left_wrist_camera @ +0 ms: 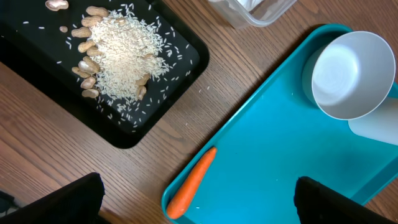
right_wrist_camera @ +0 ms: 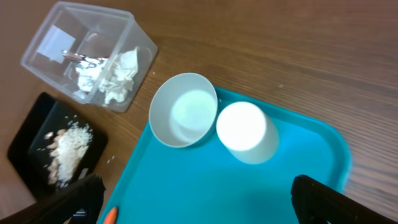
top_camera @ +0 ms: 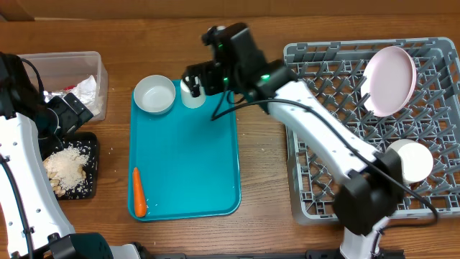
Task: Sort waste into correct bins and load items into the dishwasher rack
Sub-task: 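Move the right gripper to the white cup on the teal tray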
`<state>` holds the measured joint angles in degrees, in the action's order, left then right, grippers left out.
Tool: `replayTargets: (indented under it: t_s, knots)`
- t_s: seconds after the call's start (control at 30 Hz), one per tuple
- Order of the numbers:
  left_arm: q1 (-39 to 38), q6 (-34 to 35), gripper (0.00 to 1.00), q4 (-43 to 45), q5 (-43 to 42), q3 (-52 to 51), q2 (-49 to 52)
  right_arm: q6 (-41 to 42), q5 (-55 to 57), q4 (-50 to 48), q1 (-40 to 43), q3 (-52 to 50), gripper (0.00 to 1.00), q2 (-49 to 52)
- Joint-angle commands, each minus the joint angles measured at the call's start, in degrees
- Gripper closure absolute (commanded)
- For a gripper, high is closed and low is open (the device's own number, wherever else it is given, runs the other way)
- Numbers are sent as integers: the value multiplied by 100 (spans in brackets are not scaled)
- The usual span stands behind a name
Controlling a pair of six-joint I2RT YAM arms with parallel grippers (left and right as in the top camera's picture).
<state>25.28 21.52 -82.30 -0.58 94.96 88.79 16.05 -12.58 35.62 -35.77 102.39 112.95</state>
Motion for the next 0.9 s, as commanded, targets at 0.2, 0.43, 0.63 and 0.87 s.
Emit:
replayTargets:
  t_s: [0.2,0.43,0.63,0.87]
  knots:
    - [20,98,0,4,61,-4,-2,83,660,-909,-55,74,0,962]
    - [20,98,0,4,61,-4,-2,0,654,-1207,-68,74,0,1196]
    - [20,98,0,4,61,-4,-2,-146,656,-1316,-142,74,0,1456]
    - [20,98,0,4,61,-4,-2,-166,656,-1558,-170,74,0,1652]
